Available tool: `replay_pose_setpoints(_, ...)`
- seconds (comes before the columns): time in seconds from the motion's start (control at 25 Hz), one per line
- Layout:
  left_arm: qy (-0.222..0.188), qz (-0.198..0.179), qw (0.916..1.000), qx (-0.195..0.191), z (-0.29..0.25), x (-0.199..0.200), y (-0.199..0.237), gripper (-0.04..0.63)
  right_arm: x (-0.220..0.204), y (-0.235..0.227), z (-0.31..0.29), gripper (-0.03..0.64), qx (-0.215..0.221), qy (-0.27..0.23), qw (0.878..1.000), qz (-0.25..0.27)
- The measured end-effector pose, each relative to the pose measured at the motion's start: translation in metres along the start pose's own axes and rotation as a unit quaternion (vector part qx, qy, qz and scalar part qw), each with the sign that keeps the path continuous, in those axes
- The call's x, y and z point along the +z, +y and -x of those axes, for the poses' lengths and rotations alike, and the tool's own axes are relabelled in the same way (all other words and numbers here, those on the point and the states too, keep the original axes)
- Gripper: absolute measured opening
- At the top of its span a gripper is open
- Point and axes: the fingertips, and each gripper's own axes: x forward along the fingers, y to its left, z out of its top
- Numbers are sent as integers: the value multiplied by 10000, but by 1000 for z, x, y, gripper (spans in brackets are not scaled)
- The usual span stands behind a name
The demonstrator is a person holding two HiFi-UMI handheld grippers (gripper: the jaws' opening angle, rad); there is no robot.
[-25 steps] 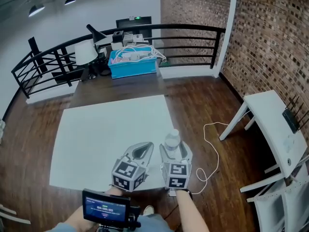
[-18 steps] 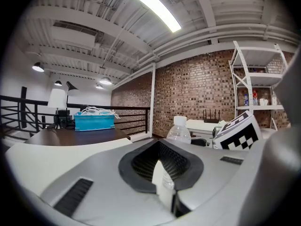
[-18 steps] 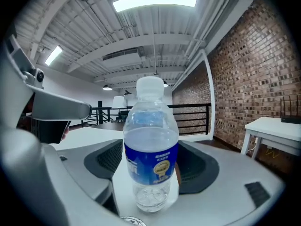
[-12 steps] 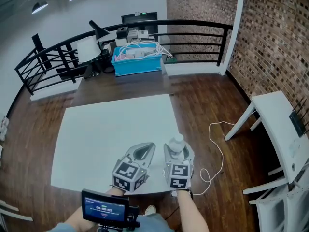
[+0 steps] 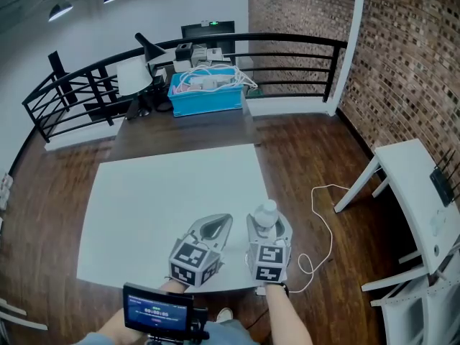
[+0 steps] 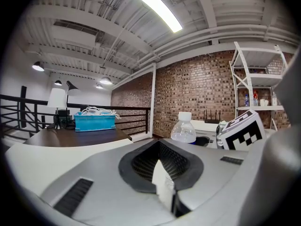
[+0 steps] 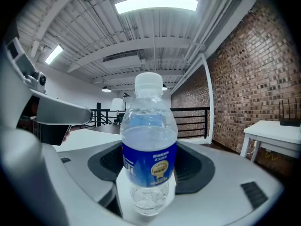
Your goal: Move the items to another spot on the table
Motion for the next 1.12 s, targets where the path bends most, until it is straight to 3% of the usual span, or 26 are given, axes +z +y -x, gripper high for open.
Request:
replay_pose_setpoints(0.72,-208,-127,9997,93,45,34,17,11,80,38,21,296,52,-159,9997,203)
replay_pose_setpoints(1.12,-328,-106,9987,376,90,42,54,11,112,107,21,296,415,-323,9982,288)
